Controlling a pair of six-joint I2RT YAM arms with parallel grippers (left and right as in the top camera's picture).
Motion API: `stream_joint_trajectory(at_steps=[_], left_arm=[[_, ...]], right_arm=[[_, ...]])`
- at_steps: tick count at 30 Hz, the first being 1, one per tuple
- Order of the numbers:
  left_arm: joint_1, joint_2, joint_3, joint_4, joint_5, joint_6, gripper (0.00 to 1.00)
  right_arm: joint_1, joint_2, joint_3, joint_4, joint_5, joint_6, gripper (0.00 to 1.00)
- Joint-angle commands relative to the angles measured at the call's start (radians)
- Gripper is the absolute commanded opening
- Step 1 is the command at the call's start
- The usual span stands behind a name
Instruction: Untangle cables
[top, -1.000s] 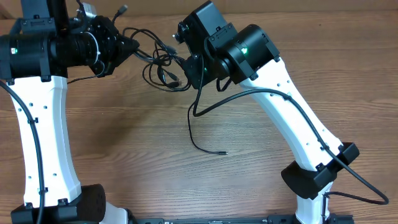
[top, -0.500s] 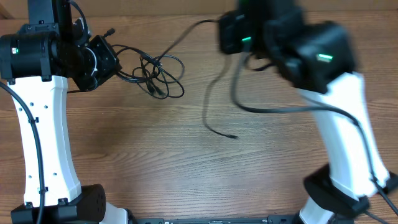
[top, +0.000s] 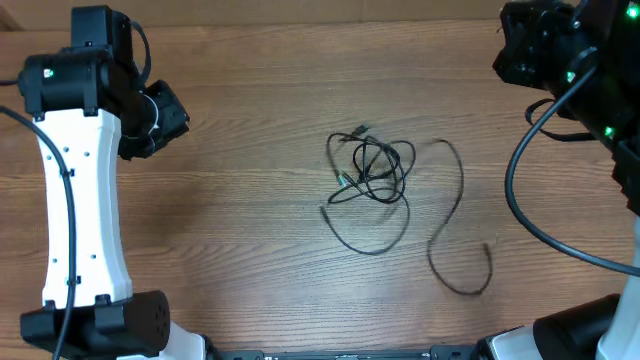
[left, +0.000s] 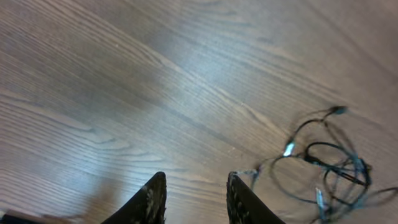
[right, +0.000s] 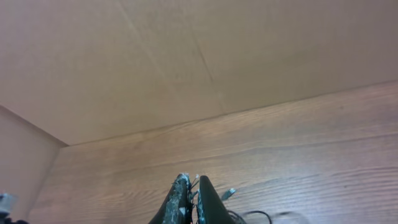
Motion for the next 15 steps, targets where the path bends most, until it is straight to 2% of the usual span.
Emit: stream_joint_trajectory(at_steps=[1,4,6,7,9,10,11,12,13,15], left_arm=[[-0.003,0.007,-0.012,0.010,0.099,0.136,0.33],[-0.003,0.007,-0.012,0.017,0.318,0.330,0.35],[-0.005,0.007,-0.012,0.017,0.446,0.406,0.43],[-0.007,0.007,-0.012,0.016,0.483,0.423,0.50],[-0.017,0.007,-0.012,0.019,0.532,0.449,0.66],[-0.024,0.007,-0.012,0.026,0.529,0.449,0.73],[-0.032,0.007,-0.012,0.035,0.521,0.448,0.81],[-0.039,0.007,-0.012,0.043,0.515,0.447,0.94],[-0.047,0.007,-0.012,0.050,0.507,0.447,1.00],[-0.062,0.007,-0.012,0.055,0.497,0.447,1.00]], right_arm=[[-0.007,0.009,0.002,-0.003,-0.080,0.014,0.04],[-0.007,0.021,0.001,-0.003,-0.206,0.014,0.04],[-0.007,0.032,0.001,-0.013,-0.288,0.014,0.07],[-0.007,0.039,0.001,-0.023,-0.322,0.014,0.16],[-0.007,0.057,0.001,-0.047,-0.370,0.014,0.52],[-0.007,0.066,0.001,-0.057,-0.384,0.014,0.79],[-0.007,0.079,0.001,-0.071,-0.397,0.014,0.97],[-0.007,0.088,0.001,-0.082,-0.401,0.014,1.00],[-0.007,0.097,0.001,-0.093,-0.402,0.014,1.00],[-0.007,0.117,0.001,-0.117,-0.402,0.014,1.00]])
